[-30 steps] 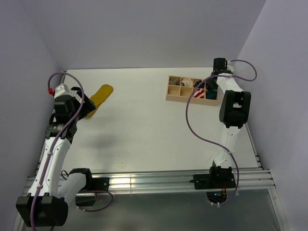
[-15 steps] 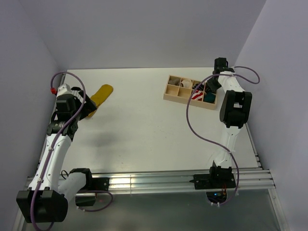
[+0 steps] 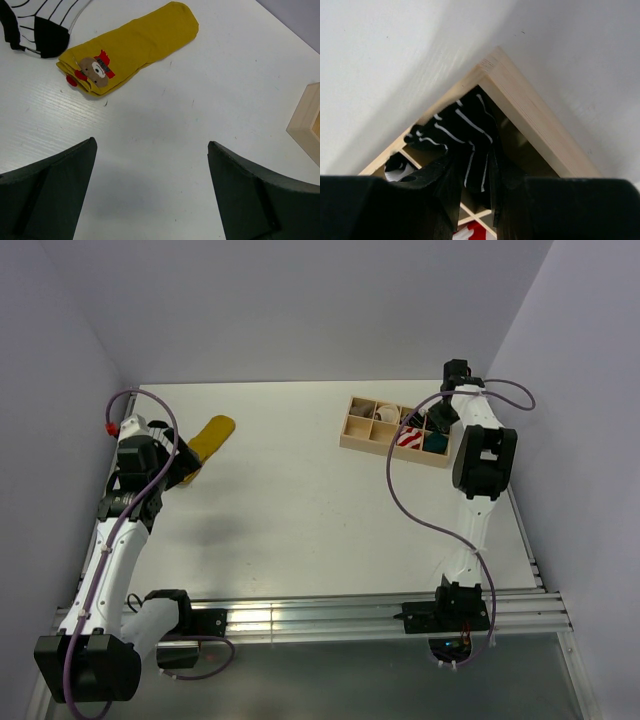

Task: Roll the socks
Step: Place the sock in the storage box.

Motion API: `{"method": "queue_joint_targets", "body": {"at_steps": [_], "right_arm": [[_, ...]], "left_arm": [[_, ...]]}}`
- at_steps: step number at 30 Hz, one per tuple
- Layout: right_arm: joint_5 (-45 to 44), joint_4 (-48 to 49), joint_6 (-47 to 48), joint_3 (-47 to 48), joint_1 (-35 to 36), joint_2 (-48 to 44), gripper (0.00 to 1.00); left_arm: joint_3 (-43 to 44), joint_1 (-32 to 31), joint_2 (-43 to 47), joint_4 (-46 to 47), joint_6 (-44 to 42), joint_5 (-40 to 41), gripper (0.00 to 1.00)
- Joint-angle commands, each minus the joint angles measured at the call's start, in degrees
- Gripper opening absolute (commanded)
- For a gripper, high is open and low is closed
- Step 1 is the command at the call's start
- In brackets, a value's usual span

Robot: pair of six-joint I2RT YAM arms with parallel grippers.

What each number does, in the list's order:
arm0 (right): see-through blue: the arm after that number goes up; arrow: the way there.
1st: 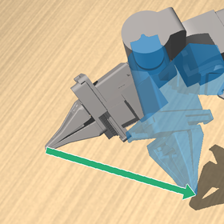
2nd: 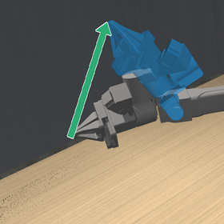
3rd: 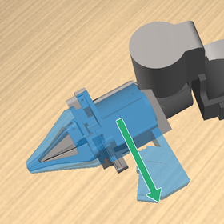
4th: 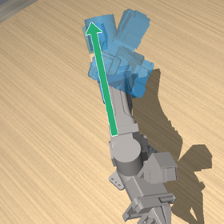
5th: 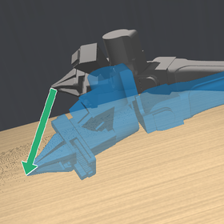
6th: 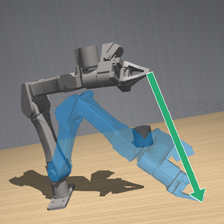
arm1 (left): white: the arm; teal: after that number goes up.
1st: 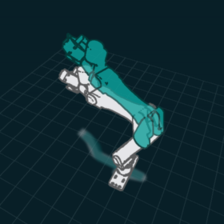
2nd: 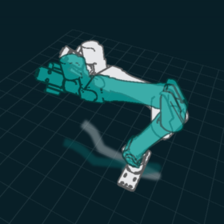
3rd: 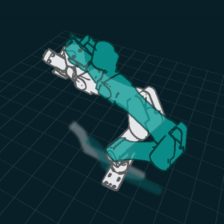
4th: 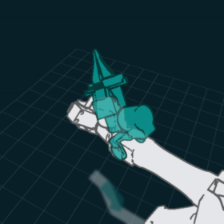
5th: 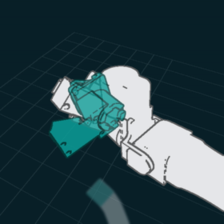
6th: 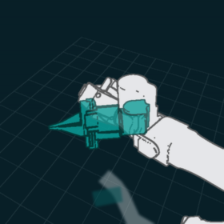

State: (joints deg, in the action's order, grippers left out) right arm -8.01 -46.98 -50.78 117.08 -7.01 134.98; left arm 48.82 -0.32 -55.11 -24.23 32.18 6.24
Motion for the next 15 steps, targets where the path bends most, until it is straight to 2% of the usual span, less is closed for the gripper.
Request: {"method": "queue_joint_targets", "body": {"at_steps": [1, 4, 7, 8, 15], "right_arm": [[1.9, -5.7, 3.7, 2.4, 0.2, 4.8, 0.02], [4.1, -4.4, 4.4, 1.7, 0.2, 2.6, 0.1], [4.6, 2.7, 3.9, -5.1, 0.2, -3.3, 0.24], [4.1, 2.9, 4.0, -5.3, 0.2, -4.4, 0.31], [1.3, 2.2, 5.3, -2.9, 0.2, -9.3, 0.53]], "left_arm": [[-0.3, 0.1, 0.8, 2.1, -0.4, -0.7, 0.98], [-0.3, 0.1, 1.1, 2.2, -0.4, -0.6, 0.98], [-0.3, 0.1, 0.9, 2.1, -0.4, -0.7, 0.98], [-0.3, 0.1, 1.0, 2.2, -0.4, -1.0, 0.98], [-0.4, 0.1, 1.4, 2.3, -0.4, -1.1, 0.98]]}}
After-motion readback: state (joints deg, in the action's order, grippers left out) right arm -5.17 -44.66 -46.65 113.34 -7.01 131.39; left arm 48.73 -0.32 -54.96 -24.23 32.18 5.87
